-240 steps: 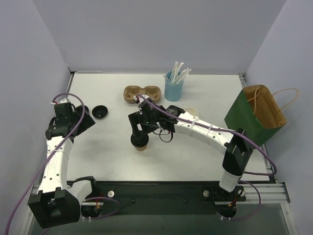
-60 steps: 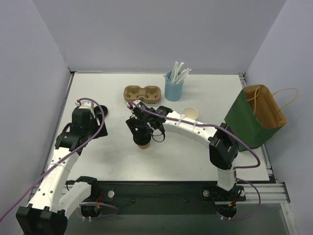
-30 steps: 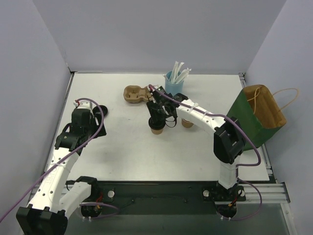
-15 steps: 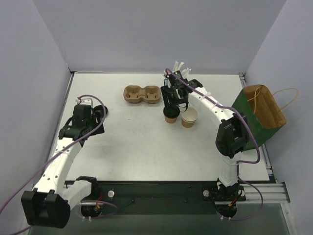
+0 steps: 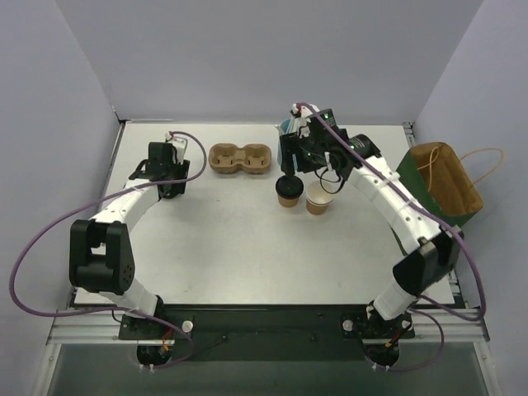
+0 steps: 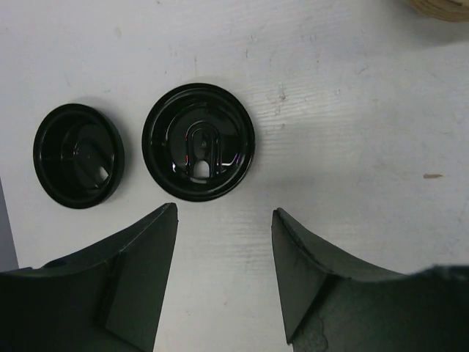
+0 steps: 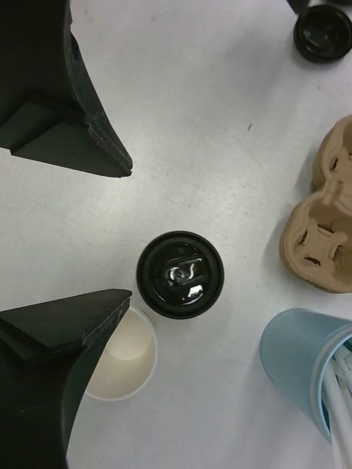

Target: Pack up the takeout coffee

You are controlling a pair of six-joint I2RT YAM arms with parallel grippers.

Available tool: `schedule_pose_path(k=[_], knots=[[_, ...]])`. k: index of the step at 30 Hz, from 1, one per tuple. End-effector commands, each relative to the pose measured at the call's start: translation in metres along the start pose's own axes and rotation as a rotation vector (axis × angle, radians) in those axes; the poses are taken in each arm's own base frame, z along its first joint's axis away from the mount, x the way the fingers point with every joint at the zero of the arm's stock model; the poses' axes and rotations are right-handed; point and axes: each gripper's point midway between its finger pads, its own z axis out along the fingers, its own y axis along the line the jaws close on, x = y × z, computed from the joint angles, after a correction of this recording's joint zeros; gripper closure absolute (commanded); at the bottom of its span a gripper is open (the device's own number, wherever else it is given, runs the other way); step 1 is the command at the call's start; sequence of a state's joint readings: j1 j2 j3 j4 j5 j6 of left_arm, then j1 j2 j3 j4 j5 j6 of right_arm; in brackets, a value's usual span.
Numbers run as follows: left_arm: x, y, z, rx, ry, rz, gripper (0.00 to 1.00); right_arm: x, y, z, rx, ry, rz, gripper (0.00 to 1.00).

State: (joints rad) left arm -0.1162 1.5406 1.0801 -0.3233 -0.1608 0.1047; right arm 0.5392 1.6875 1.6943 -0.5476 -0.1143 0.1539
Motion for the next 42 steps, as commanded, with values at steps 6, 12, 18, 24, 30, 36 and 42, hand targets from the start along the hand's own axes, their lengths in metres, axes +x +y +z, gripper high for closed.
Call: schedule_pose_path(k=[6, 12, 18, 24, 30, 36, 42], knots=[[-0.031, -0.004, 0.054, 0.022, -0.058, 0.082, 0.38, 0.022, 0.036, -0.059, -0.147, -0.060, -0.058, 0.36], [-0.008, -0.001, 0.088, -0.002, 0.044, 0.082, 0.43, 0.017, 0.043, -0.069, -0.170, -0.086, -0.086, 0.36], [0.003, -0.001, 0.103, -0.007, 0.084, 0.071, 0.51, 0.014, 0.045, -0.065, -0.181, -0.091, -0.087, 0.36], [0.003, 0.001, 0.098, -0.031, 0.082, 0.062, 0.74, 0.010, 0.045, -0.066, -0.183, -0.103, -0.084, 0.36], [-0.032, 0.011, 0.072, -0.080, 0.002, 0.048, 0.80, 0.010, 0.045, -0.065, -0.185, -0.101, -0.083, 0.36], [-0.060, 0.064, 0.048, -0.233, -0.039, -0.001, 0.79, 0.010, 0.045, -0.069, -0.187, -0.113, -0.084, 0.36], [-0.044, 0.087, 0.057, -0.206, -0.013, -0.075, 0.79, 0.015, 0.046, -0.068, -0.196, -0.107, -0.085, 0.36]])
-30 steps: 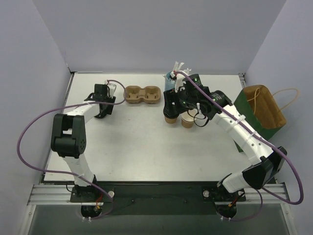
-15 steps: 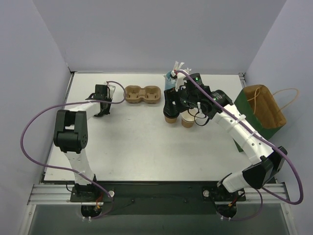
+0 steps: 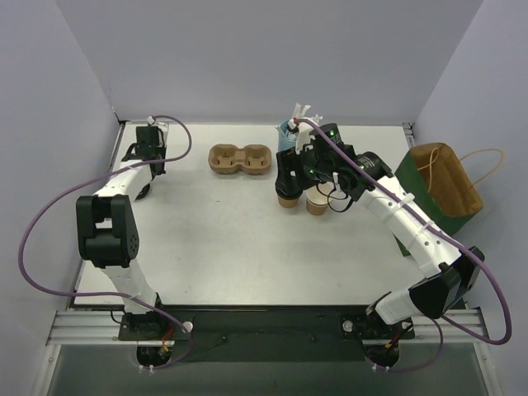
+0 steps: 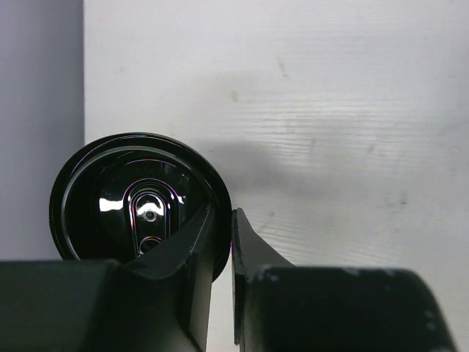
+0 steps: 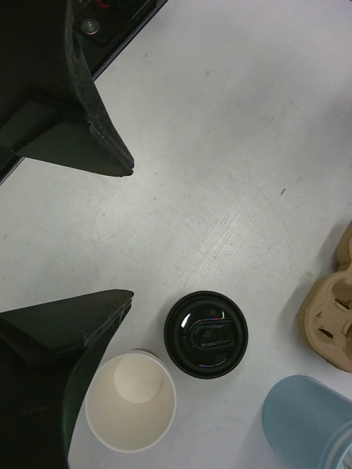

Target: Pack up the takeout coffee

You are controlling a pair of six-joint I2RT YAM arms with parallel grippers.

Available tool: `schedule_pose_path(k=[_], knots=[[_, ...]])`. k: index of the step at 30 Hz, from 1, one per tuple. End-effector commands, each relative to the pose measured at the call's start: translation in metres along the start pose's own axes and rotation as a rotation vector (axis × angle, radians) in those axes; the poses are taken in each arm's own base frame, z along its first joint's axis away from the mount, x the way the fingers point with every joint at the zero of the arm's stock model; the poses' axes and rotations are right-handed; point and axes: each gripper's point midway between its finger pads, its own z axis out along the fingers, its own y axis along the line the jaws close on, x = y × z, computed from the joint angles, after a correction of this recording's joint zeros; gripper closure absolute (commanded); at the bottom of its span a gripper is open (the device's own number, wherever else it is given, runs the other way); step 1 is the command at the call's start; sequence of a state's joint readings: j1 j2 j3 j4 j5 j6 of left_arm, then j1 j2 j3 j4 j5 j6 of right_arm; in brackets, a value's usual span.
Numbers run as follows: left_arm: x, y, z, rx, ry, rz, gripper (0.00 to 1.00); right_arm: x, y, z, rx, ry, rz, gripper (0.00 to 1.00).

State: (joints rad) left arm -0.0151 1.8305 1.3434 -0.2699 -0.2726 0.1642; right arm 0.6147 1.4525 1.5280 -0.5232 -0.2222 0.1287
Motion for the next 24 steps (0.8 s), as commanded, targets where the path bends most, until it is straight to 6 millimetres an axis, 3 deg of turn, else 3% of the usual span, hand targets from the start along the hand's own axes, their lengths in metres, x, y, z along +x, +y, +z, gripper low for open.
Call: schedule_pose_path(k=[1, 20, 24], knots=[[-0.003, 0.024, 0.001, -0.022, -0.004, -0.065, 0.79, -0.006, 0.001, -0.007, -0.018, -0.041, -0.005, 0.36], [0.043, 0.029, 0.030, -0.022, 0.086, -0.136, 0.73, -0.004, -0.004, -0.007, -0.005, -0.046, -0.011, 0.36], [0.051, 0.026, 0.034, -0.013, 0.098, -0.143, 0.65, -0.003, -0.004, -0.008, -0.005, -0.048, -0.014, 0.35]])
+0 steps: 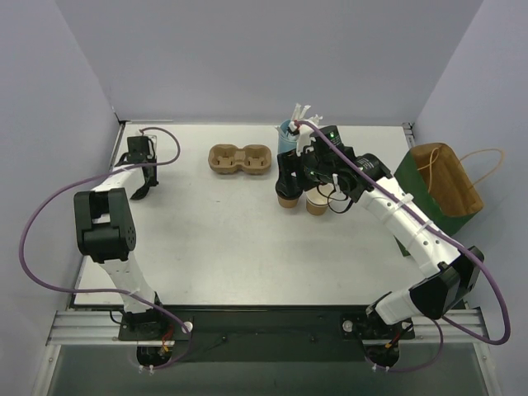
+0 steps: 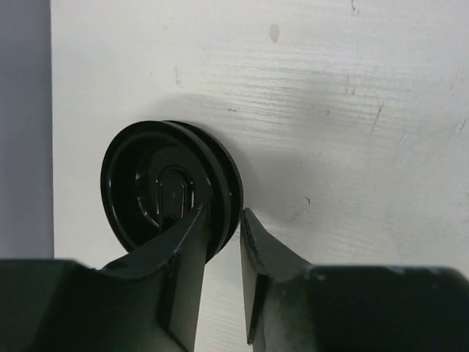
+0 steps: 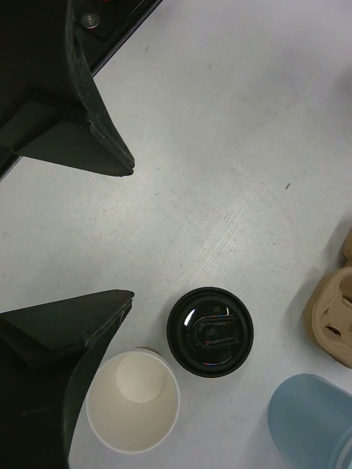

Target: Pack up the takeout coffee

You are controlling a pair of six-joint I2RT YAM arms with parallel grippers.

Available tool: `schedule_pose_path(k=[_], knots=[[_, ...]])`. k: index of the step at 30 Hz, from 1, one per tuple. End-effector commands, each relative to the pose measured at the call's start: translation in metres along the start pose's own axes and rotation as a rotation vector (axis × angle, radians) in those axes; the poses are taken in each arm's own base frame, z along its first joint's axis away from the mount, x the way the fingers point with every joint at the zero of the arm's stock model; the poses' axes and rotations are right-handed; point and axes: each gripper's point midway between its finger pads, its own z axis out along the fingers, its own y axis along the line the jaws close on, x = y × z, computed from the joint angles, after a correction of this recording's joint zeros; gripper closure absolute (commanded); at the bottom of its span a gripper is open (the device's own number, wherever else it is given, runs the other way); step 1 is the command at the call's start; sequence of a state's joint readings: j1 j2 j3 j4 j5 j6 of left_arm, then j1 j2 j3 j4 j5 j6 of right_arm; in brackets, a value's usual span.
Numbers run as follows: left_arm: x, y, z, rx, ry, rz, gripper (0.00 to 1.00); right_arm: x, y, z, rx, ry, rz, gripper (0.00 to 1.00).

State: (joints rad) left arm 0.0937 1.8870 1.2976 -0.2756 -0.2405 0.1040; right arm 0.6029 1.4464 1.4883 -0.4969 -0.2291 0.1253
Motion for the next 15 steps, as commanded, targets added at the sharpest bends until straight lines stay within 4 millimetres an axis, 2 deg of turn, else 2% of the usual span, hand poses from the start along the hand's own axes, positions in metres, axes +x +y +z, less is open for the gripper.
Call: schedule_pose_path(k=[1, 4, 6, 9, 11, 12, 13, 15], knots=[[-0.002, -0.003, 0.007, 0.017, -0.027, -0.033, 0.60, -0.010, 0.001, -0.014, -0.007, -0.054, -0.017, 0.36], [-0.013, 0.004, -0.003, -0.003, -0.043, -0.040, 0.47, -0.008, 0.001, -0.014, -0.008, -0.052, -0.017, 0.36], [-0.027, 0.011, -0.017, -0.019, -0.082, -0.054, 0.44, -0.008, 0.001, -0.015, -0.010, -0.052, -0.016, 0.35], [-0.049, 0.020, -0.044, -0.025, -0.137, -0.075, 0.43, -0.009, 0.001, -0.015, -0.008, -0.056, -0.005, 0.36], [-0.060, 0.026, -0.069, -0.024, -0.169, -0.084, 0.42, -0.014, 0.001, -0.020, -0.002, -0.070, 0.003, 0.36], [-0.064, 0.026, -0.079, -0.014, -0.183, -0.089, 0.42, -0.016, 0.001, -0.023, 0.006, -0.076, 0.010, 0.36], [-0.069, 0.026, -0.097, 0.003, -0.206, -0.096, 0.41, -0.017, 0.000, -0.026, 0.014, -0.079, 0.027, 0.36], [-0.068, 0.016, -0.117, 0.069, -0.218, -0.139, 0.41, -0.018, -0.009, -0.035, 0.070, -0.102, 0.049, 0.36]])
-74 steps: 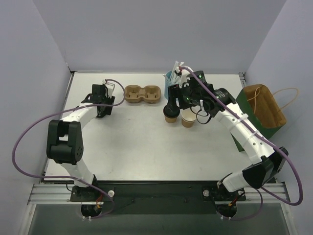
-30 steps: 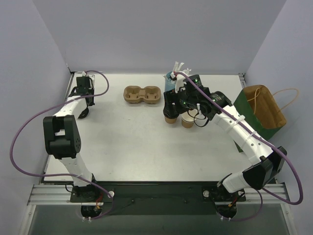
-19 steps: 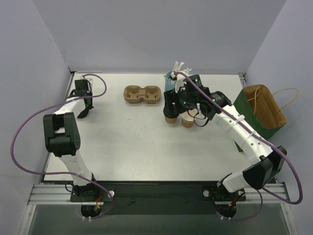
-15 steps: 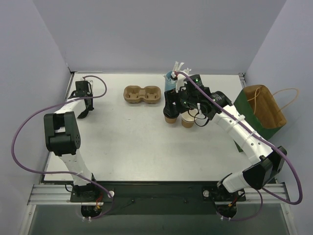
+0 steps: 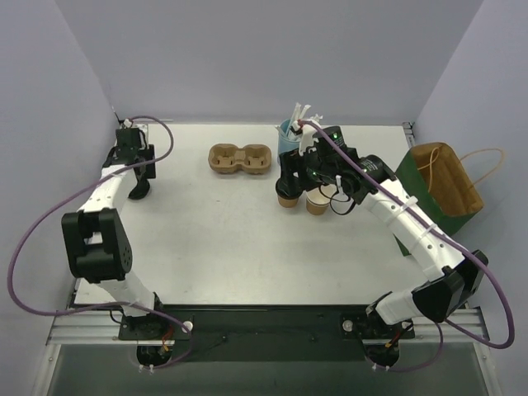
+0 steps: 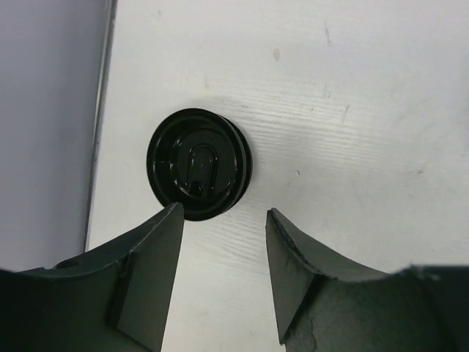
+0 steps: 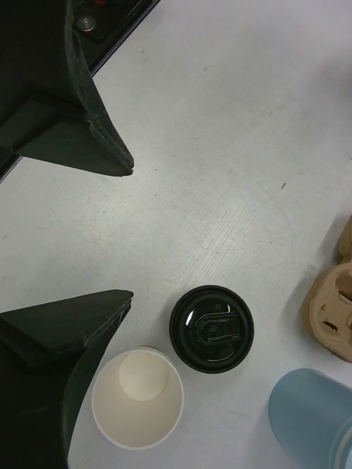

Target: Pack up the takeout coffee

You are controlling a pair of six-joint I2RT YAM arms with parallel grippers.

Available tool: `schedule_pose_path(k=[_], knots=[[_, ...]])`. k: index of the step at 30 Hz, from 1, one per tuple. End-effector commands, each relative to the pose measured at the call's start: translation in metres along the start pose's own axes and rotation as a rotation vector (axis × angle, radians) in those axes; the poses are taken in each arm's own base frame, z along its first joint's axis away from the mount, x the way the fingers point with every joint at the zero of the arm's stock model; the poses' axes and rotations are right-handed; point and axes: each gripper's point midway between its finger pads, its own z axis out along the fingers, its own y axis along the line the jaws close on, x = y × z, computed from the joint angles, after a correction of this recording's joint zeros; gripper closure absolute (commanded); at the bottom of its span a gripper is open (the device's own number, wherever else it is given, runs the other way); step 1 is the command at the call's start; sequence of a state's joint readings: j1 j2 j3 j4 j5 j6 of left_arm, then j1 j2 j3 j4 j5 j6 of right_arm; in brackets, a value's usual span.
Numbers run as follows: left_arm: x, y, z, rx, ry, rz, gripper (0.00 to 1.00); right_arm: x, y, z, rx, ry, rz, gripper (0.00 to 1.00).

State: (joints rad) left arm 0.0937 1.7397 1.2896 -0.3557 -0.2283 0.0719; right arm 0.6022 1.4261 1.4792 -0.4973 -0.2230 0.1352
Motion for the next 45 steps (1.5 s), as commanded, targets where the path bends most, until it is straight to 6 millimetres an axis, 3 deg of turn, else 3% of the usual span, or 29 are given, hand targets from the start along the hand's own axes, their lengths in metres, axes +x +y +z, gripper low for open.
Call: schedule_pose_path(k=[1, 2, 3, 4, 5, 7, 10, 12, 14, 15, 19, 23, 28, 32, 37, 41, 44, 45], knots=[[-0.056, -0.016, -0.090, 0.179, -0.191, -0.116, 0.40, -0.016, -0.015, -0.031, 0.099, -0.094, 0.066, 0.36], [-0.056, -0.035, -0.104, 0.245, -0.209, -0.132, 0.03, -0.017, -0.026, -0.039, 0.152, -0.114, 0.077, 0.36], [-0.041, -0.048, -0.109, 0.280, -0.200, -0.119, 0.03, -0.009, -0.033, -0.039, 0.183, -0.103, 0.087, 0.36], [-0.044, -0.049, -0.132, 0.294, -0.251, -0.124, 0.03, -0.003, -0.039, -0.042, 0.207, -0.091, 0.099, 0.35], [-0.037, -0.078, -0.148, 0.358, -0.260, -0.075, 0.03, -0.003, -0.049, -0.051, 0.250, -0.103, 0.112, 0.35], [-0.024, -0.093, -0.174, 0.426, -0.275, -0.049, 0.03, 0.006, -0.065, -0.063, 0.333, -0.083, 0.108, 0.35], [-0.008, -0.135, -0.215, 0.630, -0.294, -0.003, 0.03, 0.012, -0.087, -0.094, 0.470, -0.075, 0.130, 0.35], [0.000, -0.153, -0.242, 0.718, -0.327, 0.014, 0.03, 0.017, -0.105, -0.120, 0.594, -0.083, 0.149, 0.35], [0.015, -0.161, -0.250, 0.769, -0.319, 0.004, 0.03, 0.017, -0.116, -0.142, 0.672, -0.095, 0.134, 0.32], [0.012, -0.159, -0.259, 0.787, -0.358, -0.013, 0.03, 0.021, -0.127, -0.152, 0.729, -0.084, 0.128, 0.31], [0.038, -0.150, -0.248, 0.763, -0.272, -0.148, 0.03, 0.028, -0.164, -0.184, 0.883, -0.083, 0.160, 0.29], [0.064, -0.140, -0.229, 0.758, -0.145, -0.202, 0.03, 0.030, -0.193, -0.194, 0.911, -0.052, 0.222, 0.28], [0.073, -0.149, -0.235, 0.863, -0.183, -0.233, 0.03, 0.028, -0.219, -0.200, 0.933, -0.030, 0.276, 0.28], [0.073, -0.140, -0.234, 0.841, -0.221, -0.238, 0.03, 0.012, -0.214, -0.199, 0.843, -0.072, 0.268, 0.27], [0.079, -0.137, -0.233, 0.821, -0.218, -0.209, 0.03, -0.014, -0.206, -0.223, 0.833, -0.178, 0.264, 0.24], [0.078, -0.133, -0.234, 0.805, -0.228, -0.206, 0.03, -0.003, -0.227, -0.239, 0.924, -0.154, 0.299, 0.19], [0.076, -0.130, -0.236, 0.793, -0.245, -0.206, 0.03, 0.014, -0.241, -0.240, 0.933, -0.116, 0.358, 0.17], [0.077, -0.130, -0.236, 0.795, -0.247, -0.205, 0.03, 0.016, -0.239, -0.232, 0.885, -0.112, 0.370, 0.17]])
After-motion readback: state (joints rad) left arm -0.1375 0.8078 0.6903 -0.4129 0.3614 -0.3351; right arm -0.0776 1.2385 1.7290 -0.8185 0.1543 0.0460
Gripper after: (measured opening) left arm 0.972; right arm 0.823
